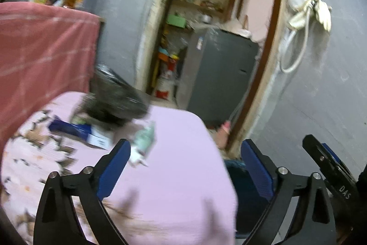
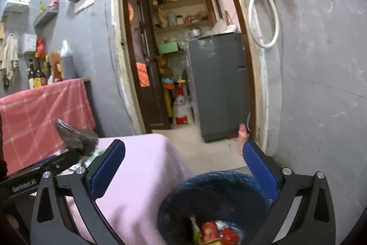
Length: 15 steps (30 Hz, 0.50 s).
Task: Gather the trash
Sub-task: 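Move both tools back over the table toward the blue wrapper and green packet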
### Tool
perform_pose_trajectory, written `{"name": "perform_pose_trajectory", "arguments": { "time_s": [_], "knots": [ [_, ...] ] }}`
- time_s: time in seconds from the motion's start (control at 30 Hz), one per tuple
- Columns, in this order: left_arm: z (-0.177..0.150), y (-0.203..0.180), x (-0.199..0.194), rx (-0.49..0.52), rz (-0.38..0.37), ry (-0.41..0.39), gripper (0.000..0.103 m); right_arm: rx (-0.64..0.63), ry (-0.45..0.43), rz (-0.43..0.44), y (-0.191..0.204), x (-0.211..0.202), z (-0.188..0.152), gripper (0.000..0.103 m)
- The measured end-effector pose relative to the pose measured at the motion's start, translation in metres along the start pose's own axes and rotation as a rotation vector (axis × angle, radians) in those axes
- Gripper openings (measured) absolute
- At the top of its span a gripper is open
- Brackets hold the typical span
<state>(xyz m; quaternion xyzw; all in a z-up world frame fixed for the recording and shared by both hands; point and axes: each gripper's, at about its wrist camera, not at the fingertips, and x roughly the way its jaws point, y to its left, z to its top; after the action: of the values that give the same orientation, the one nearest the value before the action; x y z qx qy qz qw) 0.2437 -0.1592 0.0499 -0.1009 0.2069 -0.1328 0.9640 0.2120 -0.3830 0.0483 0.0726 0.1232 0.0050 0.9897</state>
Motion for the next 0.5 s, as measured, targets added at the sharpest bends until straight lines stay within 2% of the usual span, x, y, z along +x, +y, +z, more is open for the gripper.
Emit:
{"name": "perform_pose_trajectory", "arguments": {
  "time_s": [0.23, 0.5],
  "knots": [
    [0.003, 0.049, -0.022, 0.012, 0.112, -0.034, 0.098, -0.021, -0.013, 0.061, 0.036, 0.007, 0.002, 0.103],
    [0.006, 0.117, -0.037, -0.008, 0.225, -0.020, 0.098, -0.076, 0.044, 0.128, 0.088, 0.034, 0.001, 0.103]
  ]
}}
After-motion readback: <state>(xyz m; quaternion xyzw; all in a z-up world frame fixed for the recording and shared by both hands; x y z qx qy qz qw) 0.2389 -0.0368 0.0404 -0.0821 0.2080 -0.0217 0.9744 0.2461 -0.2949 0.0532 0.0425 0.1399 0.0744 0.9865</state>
